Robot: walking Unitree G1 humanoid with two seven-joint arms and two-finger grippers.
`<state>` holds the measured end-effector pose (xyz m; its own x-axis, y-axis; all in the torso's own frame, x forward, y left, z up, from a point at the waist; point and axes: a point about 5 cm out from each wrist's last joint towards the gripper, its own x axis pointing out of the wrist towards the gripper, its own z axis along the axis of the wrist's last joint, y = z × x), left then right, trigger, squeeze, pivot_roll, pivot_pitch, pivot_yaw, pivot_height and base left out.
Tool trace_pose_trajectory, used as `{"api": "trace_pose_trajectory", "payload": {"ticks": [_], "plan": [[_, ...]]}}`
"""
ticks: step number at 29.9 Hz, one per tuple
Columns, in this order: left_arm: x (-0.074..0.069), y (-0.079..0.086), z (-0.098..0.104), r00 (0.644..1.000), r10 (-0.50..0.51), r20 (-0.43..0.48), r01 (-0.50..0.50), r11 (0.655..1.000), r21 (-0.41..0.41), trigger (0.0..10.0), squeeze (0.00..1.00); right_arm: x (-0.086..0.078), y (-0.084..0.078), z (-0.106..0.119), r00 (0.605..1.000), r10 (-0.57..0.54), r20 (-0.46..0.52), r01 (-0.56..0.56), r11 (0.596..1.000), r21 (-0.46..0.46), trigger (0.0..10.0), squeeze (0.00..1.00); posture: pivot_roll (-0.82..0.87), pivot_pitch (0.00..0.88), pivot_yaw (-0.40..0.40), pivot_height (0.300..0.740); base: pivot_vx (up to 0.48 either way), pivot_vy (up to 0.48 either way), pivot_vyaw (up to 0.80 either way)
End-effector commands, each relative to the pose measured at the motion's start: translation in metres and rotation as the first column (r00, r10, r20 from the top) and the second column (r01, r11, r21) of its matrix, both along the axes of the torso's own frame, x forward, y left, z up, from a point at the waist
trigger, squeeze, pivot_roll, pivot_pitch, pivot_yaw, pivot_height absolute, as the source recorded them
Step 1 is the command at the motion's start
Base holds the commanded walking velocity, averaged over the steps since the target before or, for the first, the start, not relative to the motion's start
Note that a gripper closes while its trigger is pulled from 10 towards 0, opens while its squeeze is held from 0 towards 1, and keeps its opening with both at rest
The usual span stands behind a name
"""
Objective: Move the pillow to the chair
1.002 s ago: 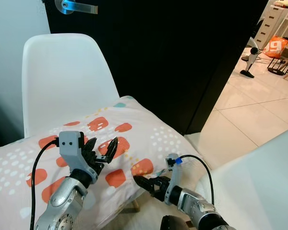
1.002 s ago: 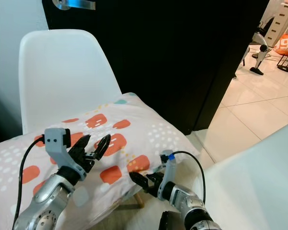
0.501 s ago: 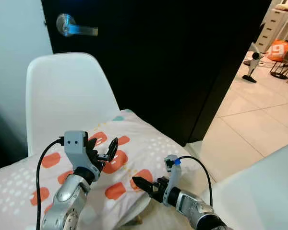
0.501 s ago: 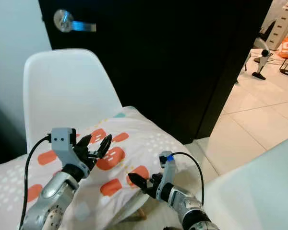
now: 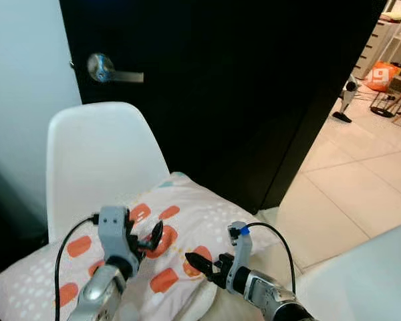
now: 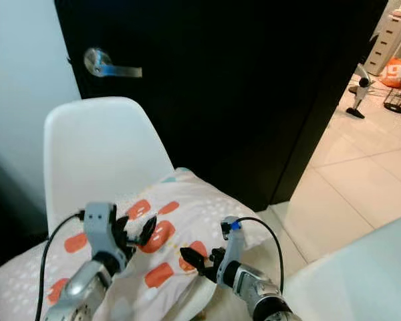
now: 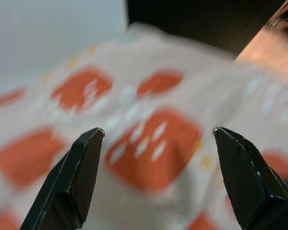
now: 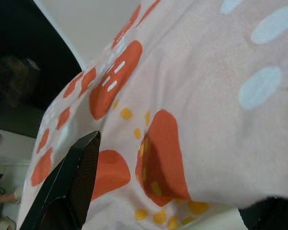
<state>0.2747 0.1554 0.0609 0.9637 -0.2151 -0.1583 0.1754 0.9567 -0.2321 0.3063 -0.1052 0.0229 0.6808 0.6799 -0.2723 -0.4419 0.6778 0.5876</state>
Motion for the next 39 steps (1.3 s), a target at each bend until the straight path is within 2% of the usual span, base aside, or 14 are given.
{"api": "trace_pose_trajectory", "payload": {"ticks": [1, 4, 6, 8, 10, 13, 15, 18, 21, 23, 27, 30, 33, 39], "plan": [[-0.012, 0.004, -0.028, 0.996, 0.003, -0.090, 0.001, 0.999, 0.035, 10.0, 0.00, -0.004, -0.004, -0.006, 0.999, -0.037, -0.014, 0.037, 0.999, -0.018, 10.0, 0.00, 0.09, 0.068, -0.097, 0.683, 0.000, 0.000, 0.00], [-0.018, 0.009, -0.042, 0.990, 0.022, -0.141, -0.015, 0.999, 0.051, 10.0, 0.00, -0.007, -0.006, -0.010, 0.998, -0.052, -0.031, 0.051, 0.998, -0.032, 10.0, 0.00, 0.09, 0.068, -0.097, 0.688, 0.000, 0.000, 0.00], [-0.030, 0.020, -0.063, 0.974, 0.061, -0.216, -0.049, 0.997, 0.059, 10.0, 0.00, -0.017, -0.013, -0.024, 0.991, -0.098, -0.087, 0.091, 0.992, -0.088, 10.0, 0.00, 0.09, 0.066, -0.097, 0.697, 0.000, 0.000, 0.00], [-0.030, 0.020, -0.063, 0.974, 0.061, -0.216, -0.049, 0.997, 0.059, 10.0, 0.00, -0.017, -0.013, -0.024, 0.991, -0.098, -0.087, 0.091, 0.992, -0.088, 10.0, 0.00, 0.09, 0.066, -0.097, 0.697, 0.000, 0.000, 0.00], [-0.035, 0.024, -0.069, 0.970, 0.075, -0.233, -0.063, 0.996, 0.058, 10.0, 0.00, -0.029, -0.021, -0.038, 0.980, -0.139, -0.141, 0.119, 0.983, -0.139, 10.0, 0.00, 0.09, 0.067, -0.097, 0.707, 0.000, 0.000, 0.00], [-0.032, 0.025, -0.068, 0.973, 0.077, -0.216, -0.063, 0.996, 0.068, 10.0, 0.00, -0.044, -0.032, -0.053, 0.962, -0.188, -0.198, 0.146, 0.967, -0.211, 10.0, 0.00, 0.10, 0.066, -0.094, 0.722, 0.000, 0.000, 0.00], [-0.032, 0.025, -0.068, 0.973, 0.077, -0.216, -0.063, 0.996, 0.068, 10.0, 0.00, -0.044, -0.032, -0.053, 0.962, -0.188, -0.198, 0.146, 0.967, -0.211, 10.0, 0.00, 0.10, 0.066, -0.094, 0.722, 0.000, 0.000, 0.00], [-0.029, 0.027, -0.069, 0.976, 0.076, -0.205, -0.057, 0.994, 0.094, 10.0, 0.00, -0.057, -0.045, -0.065, 0.933, -0.271, -0.237, 0.198, 0.936, -0.290, 10.0, 0.00, 0.10, 0.064, -0.091, 0.737, 0.000, 0.000, 0.00], [-0.028, 0.027, -0.070, 0.976, 0.074, -0.204, -0.053, 0.993, 0.105, 10.0, 0.00, -0.061, -0.050, -0.068, 0.922, -0.298, -0.246, 0.218, 0.927, -0.307, 10.0, 0.00, 0.09, 0.063, -0.087, 0.740, 0.000, 0.000, 0.00], [-0.030, 0.032, -0.077, 0.970, 0.079, -0.230, -0.046, 0.989, 0.144, 10.0, 0.00, -0.068, -0.060, -0.073, 0.904, -0.345, -0.254, 0.246, 0.903, -0.351, 10.0, 0.00, 0.09, 0.064, -0.078, 0.740, 0.000, 0.000, 0.00], [-0.035, 0.035, -0.084, 0.961, 0.087, -0.262, -0.046, 0.986, 0.158, 10.0, 0.00, -0.070, -0.065, -0.075, 0.894, -0.370, -0.252, 0.256, 0.884, -0.391, 10.0, 0.00, 0.08, 0.064, -0.074, 0.740, 0.000, 0.000, 0.00], [-0.047, 0.040, -0.098, 0.934, 0.112, -0.340, -0.057, 0.984, 0.168, 10.0, 0.00, -0.077, -0.071, -0.081, 0.885, -0.392, -0.252, 0.230, 0.838, -0.495, 10.0, 0.00, 0.08, 0.061, -0.074, 0.740, -0.237, 0.000, 0.00], [-0.058, 0.044, -0.109, 0.903, 0.148, -0.404, -0.089, 0.983, 0.161, 10.0, 0.00, -0.083, -0.074, -0.085, 0.876, -0.403, -0.264, 0.210, 0.813, -0.544, 10.0, 0.00, 0.08, 0.063, -0.077, 0.740, -0.480, 0.000, 0.00], [-0.091, 0.056, -0.134, 0.791, 0.244, -0.562, -0.180, 0.969, 0.168, 10.0, 0.00, -0.104, -0.078, -0.098, 0.874, -0.377, -0.306, 0.107, 0.764, -0.636, 10.0, 0.00, 0.08, 0.060, -0.088, 0.740, -0.480, 0.000, 0.00]]}}
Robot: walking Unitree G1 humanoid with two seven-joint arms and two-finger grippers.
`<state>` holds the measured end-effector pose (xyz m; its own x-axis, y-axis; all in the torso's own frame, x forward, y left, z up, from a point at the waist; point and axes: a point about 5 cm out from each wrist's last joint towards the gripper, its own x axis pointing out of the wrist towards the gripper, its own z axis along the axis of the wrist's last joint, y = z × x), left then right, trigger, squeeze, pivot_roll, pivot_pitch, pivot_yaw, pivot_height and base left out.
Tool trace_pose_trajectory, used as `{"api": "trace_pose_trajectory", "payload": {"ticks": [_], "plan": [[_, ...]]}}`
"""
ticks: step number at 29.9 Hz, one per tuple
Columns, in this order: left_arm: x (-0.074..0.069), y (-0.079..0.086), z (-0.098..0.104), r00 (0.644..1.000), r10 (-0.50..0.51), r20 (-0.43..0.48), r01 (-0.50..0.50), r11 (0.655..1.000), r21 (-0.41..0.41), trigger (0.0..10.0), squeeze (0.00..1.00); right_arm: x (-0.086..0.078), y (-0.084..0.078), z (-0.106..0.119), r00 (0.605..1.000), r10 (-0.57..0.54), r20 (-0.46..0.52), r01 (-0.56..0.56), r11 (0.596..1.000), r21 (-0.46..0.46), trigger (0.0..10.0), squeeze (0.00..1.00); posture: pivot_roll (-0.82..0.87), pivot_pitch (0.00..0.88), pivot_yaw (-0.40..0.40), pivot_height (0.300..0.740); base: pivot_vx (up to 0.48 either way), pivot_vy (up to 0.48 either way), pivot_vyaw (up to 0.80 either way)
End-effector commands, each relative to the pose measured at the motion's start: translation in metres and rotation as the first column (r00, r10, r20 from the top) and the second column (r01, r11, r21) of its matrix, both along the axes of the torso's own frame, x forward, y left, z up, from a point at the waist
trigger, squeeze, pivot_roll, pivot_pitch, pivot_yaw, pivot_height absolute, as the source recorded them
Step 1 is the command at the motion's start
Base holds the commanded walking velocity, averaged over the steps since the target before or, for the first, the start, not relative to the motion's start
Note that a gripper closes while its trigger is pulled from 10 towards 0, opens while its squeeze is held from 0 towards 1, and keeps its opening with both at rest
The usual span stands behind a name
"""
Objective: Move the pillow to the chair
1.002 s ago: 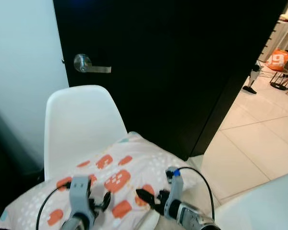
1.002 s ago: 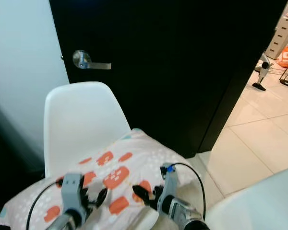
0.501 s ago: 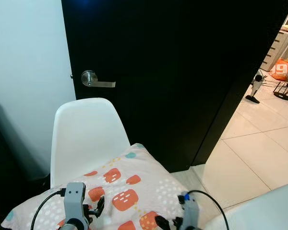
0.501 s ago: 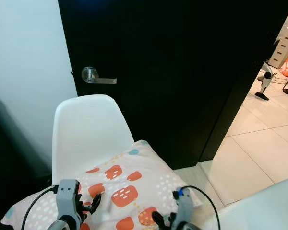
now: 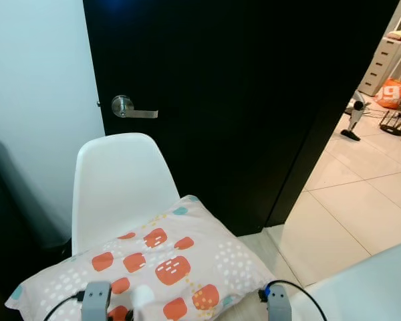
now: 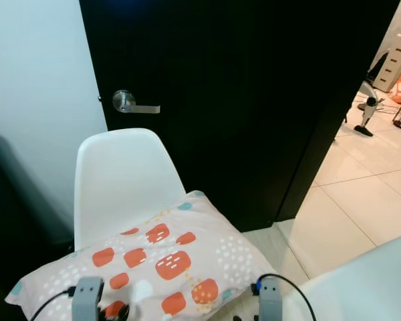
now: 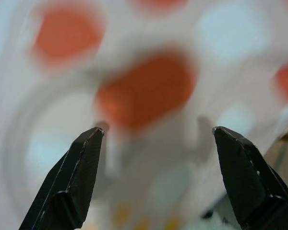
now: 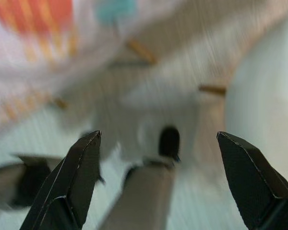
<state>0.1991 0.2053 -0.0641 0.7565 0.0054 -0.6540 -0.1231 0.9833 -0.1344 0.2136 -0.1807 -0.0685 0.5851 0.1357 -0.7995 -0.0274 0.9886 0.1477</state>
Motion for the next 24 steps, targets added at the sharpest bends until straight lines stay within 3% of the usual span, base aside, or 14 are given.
{"api": "trace_pose_trajectory", "payload": {"ticks": [1, 4, 9, 12, 19, 24], "plan": [[-0.021, 0.006, -0.012, 0.994, 0.046, -0.099, -0.046, 0.999, 0.003, 10.0, 0.00, -0.015, -0.003, -0.009, 0.997, 0.031, -0.069, -0.034, 0.999, -0.040, 10.0, 0.00, 0.08, 0.060, -0.092, 0.740, -0.480, 0.000, 0.00], [-0.038, 0.006, -0.022, 0.982, 0.048, -0.181, -0.046, 0.999, 0.015, 10.0, 0.00, -0.025, -0.004, -0.014, 0.992, 0.058, -0.108, -0.065, 0.996, -0.065, 10.0, 0.00, 0.08, 0.057, -0.098, 0.740, -0.480, 0.000, 0.00], [-0.047, 0.008, -0.026, 0.972, 0.095, -0.215, -0.097, 0.995, 0.001, 10.0, 0.00, -0.035, -0.007, -0.018, 0.987, 0.062, -0.146, -0.076, 0.993, -0.090, 10.0, 0.00, 0.07, 0.050, -0.100, 0.740, -0.469, 0.000, 0.00], [-0.044, 0.009, -0.025, 0.971, 0.132, -0.199, -0.140, 0.990, -0.025, 10.0, 0.00, -0.040, -0.009, -0.020, 0.983, 0.067, -0.170, -0.085, 0.992, -0.098, 10.0, 0.00, 0.07, 0.048, -0.102, 0.740, -0.285, 0.000, -0.51], [-0.040, 0.008, -0.024, 0.974, 0.123, -0.191, -0.131, 0.991, -0.028, 10.0, 0.00, -0.042, -0.008, -0.021, 0.979, 0.095, -0.181, -0.114, 0.988, -0.101, 10.0, 0.00, 0.07, 0.040, -0.103, 0.740, 0.000, 0.000, -0.77], [-0.049, 0.010, -0.027, 0.966, 0.136, -0.222, -0.143, 0.990, -0.016, 10.0, 0.00, -0.044, -0.006, -0.022, 0.975, 0.112, -0.190, -0.134, 0.985, -0.107, 10.0, 0.00, 0.07, 0.039, -0.102, 0.740, 0.000, 0.000, -0.77]]}}
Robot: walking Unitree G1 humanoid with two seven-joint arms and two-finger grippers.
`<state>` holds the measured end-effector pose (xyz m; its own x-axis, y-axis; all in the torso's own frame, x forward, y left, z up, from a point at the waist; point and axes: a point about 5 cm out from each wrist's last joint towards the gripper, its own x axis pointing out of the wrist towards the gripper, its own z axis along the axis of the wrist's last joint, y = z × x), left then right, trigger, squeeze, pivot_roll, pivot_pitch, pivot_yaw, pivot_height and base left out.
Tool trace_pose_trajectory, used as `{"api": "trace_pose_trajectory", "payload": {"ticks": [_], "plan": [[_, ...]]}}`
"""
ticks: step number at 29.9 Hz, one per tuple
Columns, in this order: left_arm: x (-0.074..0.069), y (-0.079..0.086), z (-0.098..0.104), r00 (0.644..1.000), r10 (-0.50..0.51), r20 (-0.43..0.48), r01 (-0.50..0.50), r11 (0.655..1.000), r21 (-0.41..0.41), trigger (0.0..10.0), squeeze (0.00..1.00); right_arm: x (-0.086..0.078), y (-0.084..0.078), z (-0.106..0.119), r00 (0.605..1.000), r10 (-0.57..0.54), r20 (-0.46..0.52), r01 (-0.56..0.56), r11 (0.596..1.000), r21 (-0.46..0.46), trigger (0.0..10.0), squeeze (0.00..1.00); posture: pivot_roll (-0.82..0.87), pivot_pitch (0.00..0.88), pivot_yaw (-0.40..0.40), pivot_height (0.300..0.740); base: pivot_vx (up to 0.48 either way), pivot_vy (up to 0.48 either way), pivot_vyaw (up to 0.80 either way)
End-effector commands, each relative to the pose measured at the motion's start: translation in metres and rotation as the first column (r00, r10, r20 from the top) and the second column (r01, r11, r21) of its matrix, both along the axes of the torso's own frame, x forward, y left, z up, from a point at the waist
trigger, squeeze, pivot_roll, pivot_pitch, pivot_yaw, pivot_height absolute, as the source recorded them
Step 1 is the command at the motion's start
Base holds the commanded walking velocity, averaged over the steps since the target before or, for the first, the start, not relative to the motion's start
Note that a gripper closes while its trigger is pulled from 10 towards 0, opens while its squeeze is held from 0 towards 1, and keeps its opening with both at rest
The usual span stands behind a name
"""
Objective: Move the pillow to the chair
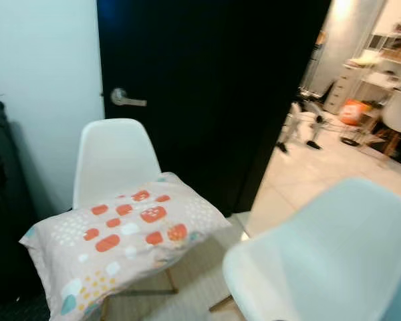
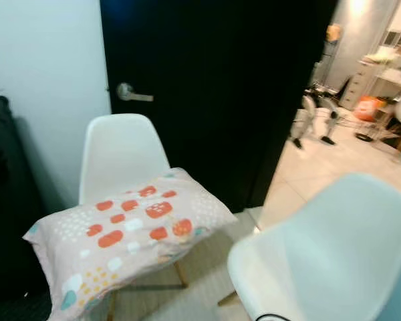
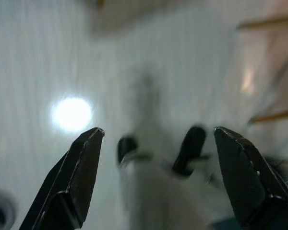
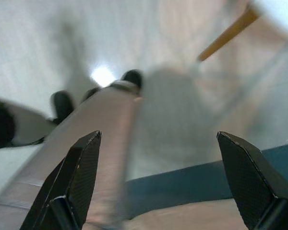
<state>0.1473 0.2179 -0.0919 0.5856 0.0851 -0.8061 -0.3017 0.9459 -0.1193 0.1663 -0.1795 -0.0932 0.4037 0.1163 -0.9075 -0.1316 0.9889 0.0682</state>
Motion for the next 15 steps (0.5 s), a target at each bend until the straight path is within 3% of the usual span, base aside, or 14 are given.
{"api": "trace_pose_trajectory", "payload": {"ticks": [1, 10, 15], "plan": [[-0.001, -0.002, -0.001, 1.000, -0.012, -0.013, 0.012, 1.000, 0.003, 10.0, 0.00, 0.003, -0.007, 0.002, 1.000, 0.003, 0.007, -0.003, 1.000, -0.026, 10.0, 0.00, 0.07, 0.042, -0.099, 0.740, 0.000, 0.000, -0.77], [-0.031, 0.001, -0.011, 0.994, 0.021, -0.112, -0.019, 1.000, 0.011, 10.0, 0.00, -0.008, -0.009, -0.002, 1.000, 0.006, -0.023, -0.007, 0.999, -0.047, 10.0, 0.00, 0.07, 0.050, -0.086, 0.740, 0.000, 0.000, -0.77], [-0.035, 0.002, -0.012, 0.992, 0.016, -0.126, -0.014, 1.000, 0.021, 10.0, 0.00, -0.012, -0.010, -0.004, 0.999, 0.009, -0.037, -0.011, 0.998, -0.058, 10.0, 0.00, 0.06, 0.052, -0.082, 0.740, 0.000, 0.000, -0.77]]}}
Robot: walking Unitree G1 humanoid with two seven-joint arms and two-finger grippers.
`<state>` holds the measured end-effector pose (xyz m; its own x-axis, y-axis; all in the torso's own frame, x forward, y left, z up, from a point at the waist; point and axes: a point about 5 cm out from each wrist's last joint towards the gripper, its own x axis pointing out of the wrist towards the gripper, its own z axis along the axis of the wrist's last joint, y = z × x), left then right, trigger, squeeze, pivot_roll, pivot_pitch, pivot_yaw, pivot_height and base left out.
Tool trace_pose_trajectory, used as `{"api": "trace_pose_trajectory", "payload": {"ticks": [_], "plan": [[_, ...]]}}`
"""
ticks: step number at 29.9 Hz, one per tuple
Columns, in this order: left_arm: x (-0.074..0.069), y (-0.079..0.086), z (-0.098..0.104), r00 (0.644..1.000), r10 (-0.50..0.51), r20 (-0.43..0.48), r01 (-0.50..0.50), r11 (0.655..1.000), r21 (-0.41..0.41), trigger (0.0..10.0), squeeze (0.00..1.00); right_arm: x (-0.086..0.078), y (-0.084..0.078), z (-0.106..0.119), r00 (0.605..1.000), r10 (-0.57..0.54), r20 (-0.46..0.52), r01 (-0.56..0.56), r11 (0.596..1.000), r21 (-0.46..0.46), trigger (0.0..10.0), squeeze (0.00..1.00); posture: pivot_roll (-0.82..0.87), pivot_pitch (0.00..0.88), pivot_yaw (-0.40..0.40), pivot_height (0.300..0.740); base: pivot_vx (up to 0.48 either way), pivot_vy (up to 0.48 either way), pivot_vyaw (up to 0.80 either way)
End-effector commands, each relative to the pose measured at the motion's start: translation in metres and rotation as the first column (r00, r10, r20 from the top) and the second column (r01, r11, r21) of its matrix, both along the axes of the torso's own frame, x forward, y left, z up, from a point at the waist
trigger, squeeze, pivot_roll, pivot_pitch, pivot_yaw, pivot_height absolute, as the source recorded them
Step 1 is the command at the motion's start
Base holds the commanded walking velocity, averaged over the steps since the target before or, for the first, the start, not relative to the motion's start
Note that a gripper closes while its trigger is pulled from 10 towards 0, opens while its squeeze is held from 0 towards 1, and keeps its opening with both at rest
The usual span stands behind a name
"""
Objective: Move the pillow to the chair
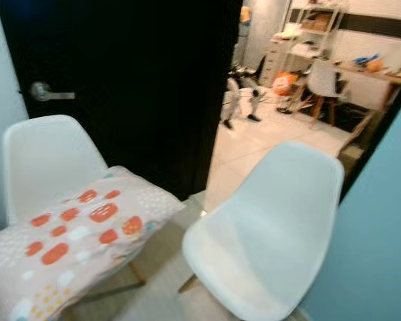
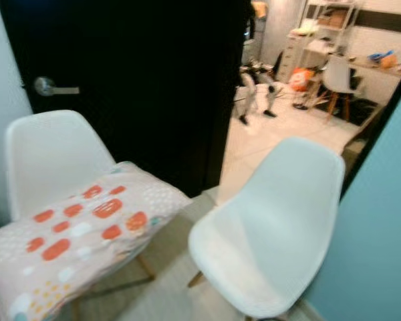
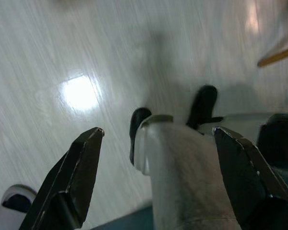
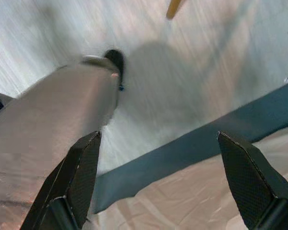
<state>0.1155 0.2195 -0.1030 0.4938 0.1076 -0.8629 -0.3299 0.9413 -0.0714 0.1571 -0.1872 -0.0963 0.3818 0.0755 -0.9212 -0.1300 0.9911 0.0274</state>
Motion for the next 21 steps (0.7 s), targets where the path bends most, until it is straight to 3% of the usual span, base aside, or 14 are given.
{"api": "trace_pose_trajectory", "payload": {"ticks": [1, 6, 21], "plan": [[-0.003, 0.000, -0.001, 0.999, -0.020, -0.025, 0.020, 1.000, 0.013, 10.0, 0.00, -0.004, -0.003, -0.001, 1.000, 0.021, -0.022, -0.021, 1.000, -0.021, 10.0, 0.00, 0.06, 0.052, -0.082, 0.740, 0.000, 0.000, -0.77], [-0.001, -0.002, -0.001, 0.996, -0.074, -0.044, 0.076, 0.996, 0.048, 10.0, 0.00, -0.011, -0.003, -0.004, 0.998, 0.046, -0.046, -0.047, 0.998, -0.040, 10.0, 0.00, 0.06, 0.047, -0.081, 0.740, 0.000, 0.000, -0.77], [0.005, -0.014, -0.002, 0.994, -0.106, -0.035, 0.107, 0.994, 0.025, 10.0, 0.00, -0.014, -0.001, -0.005, 0.995, 0.076, -0.062, -0.079, 0.996, -0.051, 10.0, 0.00, 0.07, 0.041, -0.086, 0.740, 0.000, 0.000, -0.77]]}}
